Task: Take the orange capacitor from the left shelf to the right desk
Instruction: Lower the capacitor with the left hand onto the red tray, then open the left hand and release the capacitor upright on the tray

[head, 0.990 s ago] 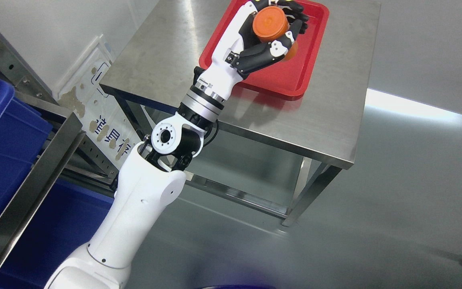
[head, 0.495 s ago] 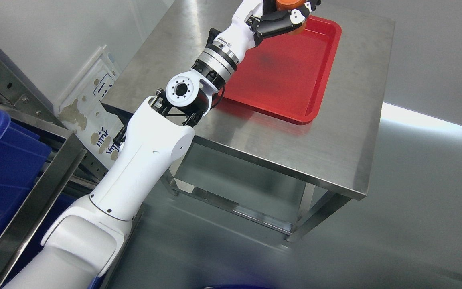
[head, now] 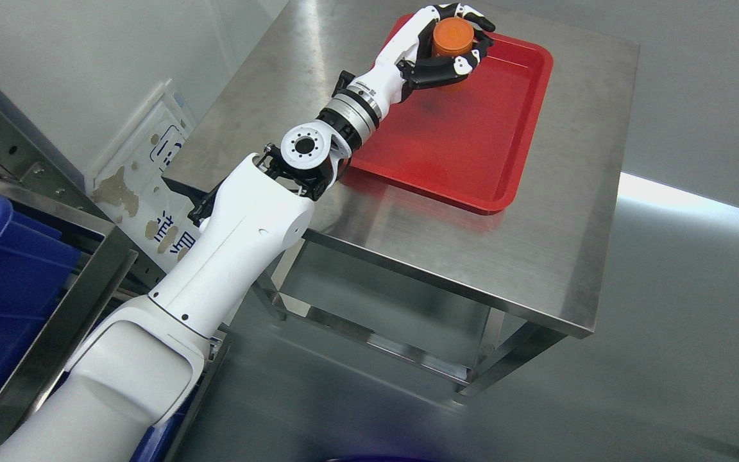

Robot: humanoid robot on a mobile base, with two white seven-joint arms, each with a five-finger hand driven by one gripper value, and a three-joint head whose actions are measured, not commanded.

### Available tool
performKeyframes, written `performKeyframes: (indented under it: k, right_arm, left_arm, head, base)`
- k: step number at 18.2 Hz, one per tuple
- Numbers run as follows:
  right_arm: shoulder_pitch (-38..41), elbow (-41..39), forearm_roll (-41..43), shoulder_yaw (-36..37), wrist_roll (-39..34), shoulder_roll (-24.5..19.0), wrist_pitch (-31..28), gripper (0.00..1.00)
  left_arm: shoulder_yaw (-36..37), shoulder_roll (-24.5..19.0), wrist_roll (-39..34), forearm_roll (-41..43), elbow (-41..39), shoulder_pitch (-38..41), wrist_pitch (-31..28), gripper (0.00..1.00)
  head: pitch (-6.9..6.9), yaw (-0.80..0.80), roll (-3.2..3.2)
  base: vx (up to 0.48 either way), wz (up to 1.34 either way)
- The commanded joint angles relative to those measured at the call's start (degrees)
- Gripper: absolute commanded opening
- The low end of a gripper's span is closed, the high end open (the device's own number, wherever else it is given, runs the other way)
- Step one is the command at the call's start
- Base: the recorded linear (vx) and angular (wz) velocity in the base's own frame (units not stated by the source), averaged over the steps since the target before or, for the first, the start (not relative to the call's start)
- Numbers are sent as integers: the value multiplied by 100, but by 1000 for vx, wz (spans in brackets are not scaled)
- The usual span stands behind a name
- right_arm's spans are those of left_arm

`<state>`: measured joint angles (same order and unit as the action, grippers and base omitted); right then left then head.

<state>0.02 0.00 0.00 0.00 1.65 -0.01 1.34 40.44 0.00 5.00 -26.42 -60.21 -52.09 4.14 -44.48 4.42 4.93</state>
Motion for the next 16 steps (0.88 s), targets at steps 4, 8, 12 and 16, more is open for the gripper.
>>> performKeyframes:
  k: [4, 8, 12, 16]
  right_arm:
    - [112, -100, -18, 70, 2, 101, 7, 100]
    - [112, -100, -18, 70, 2, 101, 7, 100]
    - [112, -100, -18, 70, 2, 101, 7, 100]
    - [112, -100, -18, 70, 2, 101, -2, 100]
  left_arm:
    - [641, -100, -7, 93, 1046, -56, -9, 22]
    - [623, -100, -16, 102, 1046, -56, -1, 26]
    - [614, -100, -16, 321, 1055, -56, -1, 41]
    - [580, -100, -16, 322, 1117, -56, -1, 47]
  head:
    - [0, 0, 0]
    - [0, 0, 0]
    - [0, 0, 0]
    - [0, 0, 0]
  base:
    - [-9, -1]
    - [-3, -1]
    - [0, 0]
    - [0, 0]
